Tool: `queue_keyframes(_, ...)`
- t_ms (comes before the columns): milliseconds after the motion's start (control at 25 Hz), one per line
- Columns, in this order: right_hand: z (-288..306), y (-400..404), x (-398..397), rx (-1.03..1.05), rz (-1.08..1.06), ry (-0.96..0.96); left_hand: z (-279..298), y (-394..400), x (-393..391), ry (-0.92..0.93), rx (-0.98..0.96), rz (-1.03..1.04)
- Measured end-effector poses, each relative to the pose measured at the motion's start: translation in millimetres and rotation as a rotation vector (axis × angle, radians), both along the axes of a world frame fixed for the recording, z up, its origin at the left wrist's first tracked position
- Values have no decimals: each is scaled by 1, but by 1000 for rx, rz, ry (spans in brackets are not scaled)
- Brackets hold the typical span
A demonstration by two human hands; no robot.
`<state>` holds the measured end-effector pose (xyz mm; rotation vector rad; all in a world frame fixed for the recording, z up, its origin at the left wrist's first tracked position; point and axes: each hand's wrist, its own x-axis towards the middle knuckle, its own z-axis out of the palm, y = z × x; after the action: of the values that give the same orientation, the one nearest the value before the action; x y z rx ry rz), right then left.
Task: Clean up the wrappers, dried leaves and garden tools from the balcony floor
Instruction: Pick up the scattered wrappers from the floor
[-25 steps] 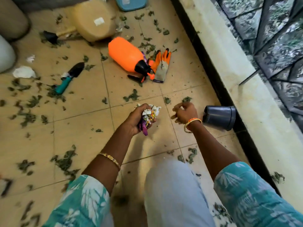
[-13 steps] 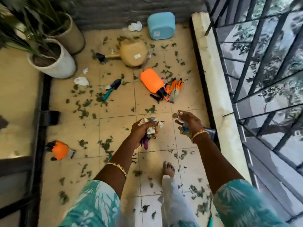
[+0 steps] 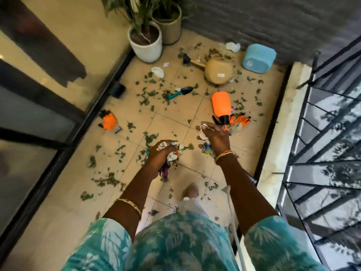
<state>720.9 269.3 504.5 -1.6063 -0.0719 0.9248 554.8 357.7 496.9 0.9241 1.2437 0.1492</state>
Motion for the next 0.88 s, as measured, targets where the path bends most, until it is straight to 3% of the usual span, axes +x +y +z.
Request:
queue_keyframes(200,20,36,-127,29,151,-36,21,-10,-121,-100,-41,215)
queue_keyframes(400,18,45,-308,77,297,-32,24,-19,-316,-58,-16,404)
queue_keyframes(640,13,55,-539,55,644,156,25,-64,-528,113,-23,714)
queue_keyframes(880,-12,75,-705,-102,964,269,-12,-101,-678,152,-60,1055)
